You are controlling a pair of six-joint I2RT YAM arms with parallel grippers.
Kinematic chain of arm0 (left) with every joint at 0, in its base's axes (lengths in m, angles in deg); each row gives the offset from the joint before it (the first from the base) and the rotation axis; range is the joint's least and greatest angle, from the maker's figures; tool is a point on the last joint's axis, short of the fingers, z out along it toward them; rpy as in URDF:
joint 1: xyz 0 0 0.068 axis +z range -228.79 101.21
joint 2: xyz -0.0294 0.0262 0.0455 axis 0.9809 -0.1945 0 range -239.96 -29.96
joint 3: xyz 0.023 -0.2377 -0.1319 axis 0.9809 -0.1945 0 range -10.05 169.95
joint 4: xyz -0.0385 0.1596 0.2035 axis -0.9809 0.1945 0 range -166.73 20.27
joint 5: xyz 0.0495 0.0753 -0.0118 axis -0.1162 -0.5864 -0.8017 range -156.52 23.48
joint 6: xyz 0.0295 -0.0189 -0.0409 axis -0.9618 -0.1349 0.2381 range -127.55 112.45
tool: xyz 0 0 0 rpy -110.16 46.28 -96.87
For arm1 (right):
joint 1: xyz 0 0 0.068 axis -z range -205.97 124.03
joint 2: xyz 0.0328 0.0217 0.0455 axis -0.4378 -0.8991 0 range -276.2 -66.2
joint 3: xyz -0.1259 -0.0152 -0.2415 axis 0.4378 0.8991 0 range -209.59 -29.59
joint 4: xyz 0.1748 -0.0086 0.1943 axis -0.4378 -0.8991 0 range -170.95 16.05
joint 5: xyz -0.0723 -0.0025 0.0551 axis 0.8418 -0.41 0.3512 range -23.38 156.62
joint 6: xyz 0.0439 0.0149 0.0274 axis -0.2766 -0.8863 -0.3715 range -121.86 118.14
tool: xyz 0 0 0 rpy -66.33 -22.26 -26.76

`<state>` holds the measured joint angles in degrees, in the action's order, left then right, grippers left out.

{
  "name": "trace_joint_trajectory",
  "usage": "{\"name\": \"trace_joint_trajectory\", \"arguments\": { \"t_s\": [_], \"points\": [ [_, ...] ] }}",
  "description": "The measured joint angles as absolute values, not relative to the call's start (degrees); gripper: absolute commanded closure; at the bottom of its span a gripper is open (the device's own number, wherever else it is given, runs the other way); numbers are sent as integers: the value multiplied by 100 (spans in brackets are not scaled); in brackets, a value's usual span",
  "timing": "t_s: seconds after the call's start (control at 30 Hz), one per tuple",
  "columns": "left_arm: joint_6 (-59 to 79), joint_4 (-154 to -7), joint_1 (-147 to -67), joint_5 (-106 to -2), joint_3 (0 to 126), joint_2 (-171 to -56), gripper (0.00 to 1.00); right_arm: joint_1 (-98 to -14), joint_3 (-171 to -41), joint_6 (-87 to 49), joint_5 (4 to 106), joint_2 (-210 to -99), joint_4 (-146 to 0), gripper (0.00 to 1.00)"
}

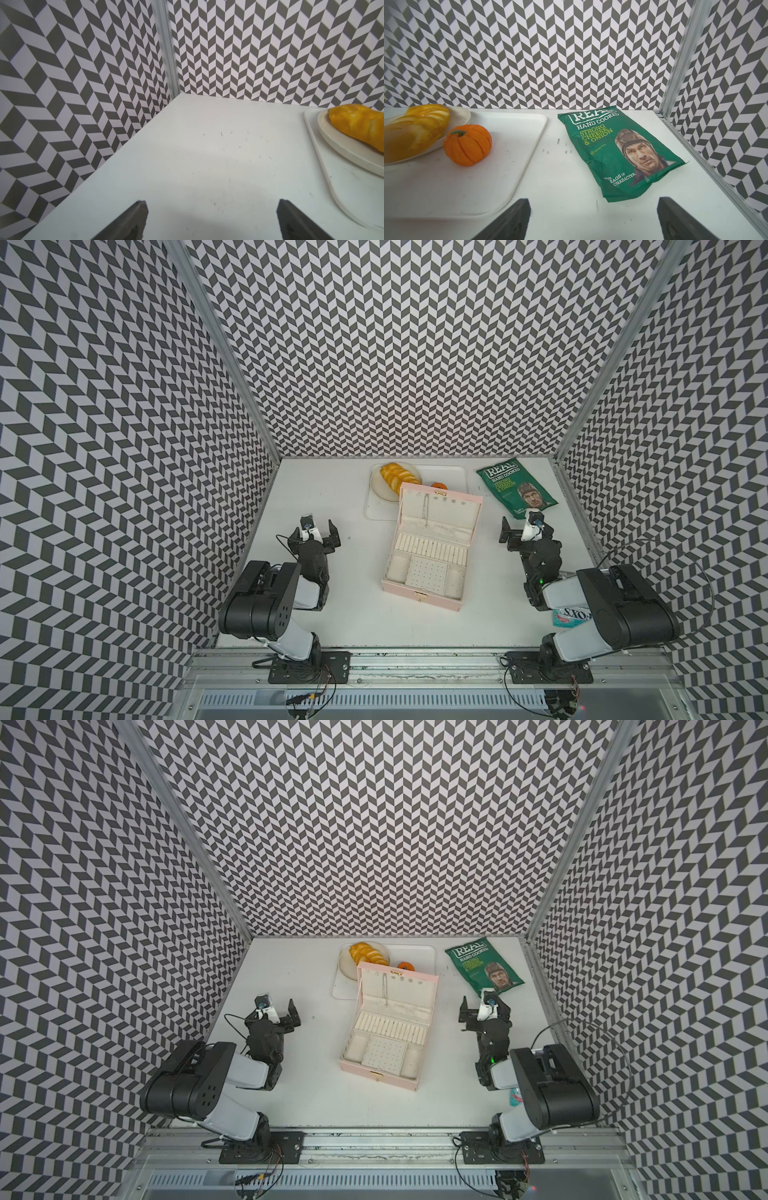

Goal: Put jewelry chain into jewelry box
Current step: Reset both arms

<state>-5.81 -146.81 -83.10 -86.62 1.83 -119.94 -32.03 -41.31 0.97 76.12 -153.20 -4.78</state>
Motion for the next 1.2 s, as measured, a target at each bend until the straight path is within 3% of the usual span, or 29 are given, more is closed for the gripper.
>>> {"name": "trace_joint_trajectory", "arguments": {
  "t_s": [1.2],
  "points": [
    [-649,-15179,-8297,-8478,200,-11992,0,-3026,-4413,16,7319,-15335,-623,0]
  ]
}}
